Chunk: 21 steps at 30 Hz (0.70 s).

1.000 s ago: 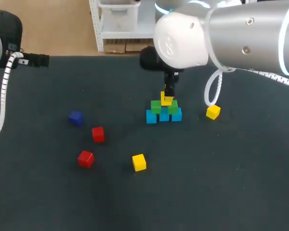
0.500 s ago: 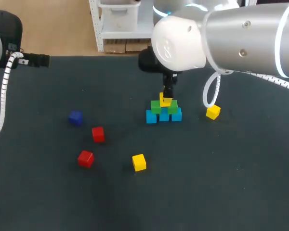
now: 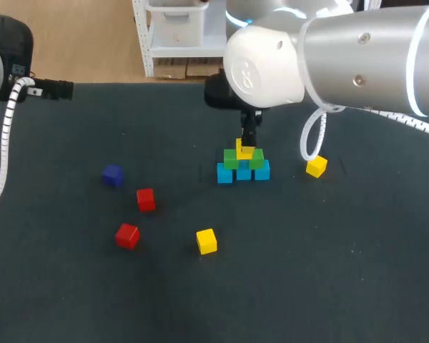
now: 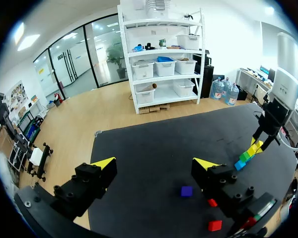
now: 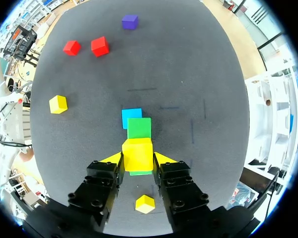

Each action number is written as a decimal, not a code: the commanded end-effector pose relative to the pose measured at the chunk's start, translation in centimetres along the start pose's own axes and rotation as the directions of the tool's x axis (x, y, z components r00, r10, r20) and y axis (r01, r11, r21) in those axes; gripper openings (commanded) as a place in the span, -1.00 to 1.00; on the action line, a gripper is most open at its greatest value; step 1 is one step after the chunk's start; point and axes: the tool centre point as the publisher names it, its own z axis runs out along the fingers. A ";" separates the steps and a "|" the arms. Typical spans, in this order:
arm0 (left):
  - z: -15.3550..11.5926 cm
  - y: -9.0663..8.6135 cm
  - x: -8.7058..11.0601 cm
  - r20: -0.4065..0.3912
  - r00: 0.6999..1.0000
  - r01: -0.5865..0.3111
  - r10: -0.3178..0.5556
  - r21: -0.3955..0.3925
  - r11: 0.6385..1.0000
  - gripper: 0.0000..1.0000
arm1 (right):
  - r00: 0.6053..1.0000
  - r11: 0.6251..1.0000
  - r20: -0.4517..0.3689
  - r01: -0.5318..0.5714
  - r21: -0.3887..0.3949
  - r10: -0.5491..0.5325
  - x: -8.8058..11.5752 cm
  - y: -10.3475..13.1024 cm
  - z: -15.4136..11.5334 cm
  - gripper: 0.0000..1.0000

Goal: Place the blue cubes, place green cubes on the blue cubes, place the yellow cubes on the green cubes, then place the red cubes on the yellow cubes, and place purple cube on the red cubes.

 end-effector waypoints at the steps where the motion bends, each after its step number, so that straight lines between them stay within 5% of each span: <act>1: 0.0 0.2 -0.1 -0.002 1.000 -0.002 0.002 0.008 1.000 1.00 | 1.000 1.000 0.001 0.000 0.002 0.000 0.0 0.1 0.0 0.07; 2: 0.0 0.2 -0.1 -0.002 1.000 -0.002 0.002 0.008 1.000 1.00 | 1.000 1.000 0.002 -0.001 0.004 0.001 0.0 0.1 0.0 0.80; 3: 0.0 0.2 -0.1 -0.002 1.000 -0.002 0.002 0.008 1.000 1.00 | 1.000 1.000 0.002 -0.002 0.005 0.002 0.0 0.1 0.0 1.00; 17: 0.0 0.2 -0.1 -0.002 1.000 -0.002 0.002 0.008 1.000 1.00 | 1.000 1.000 0.017 -0.012 0.016 0.011 0.0 0.0 -0.2 0.98; 21: 0.0 0.2 -0.1 -0.002 1.000 -0.002 0.002 0.008 1.000 1.00 | 1.000 1.000 0.022 -0.007 0.013 0.006 -0.1 0.1 -0.2 0.25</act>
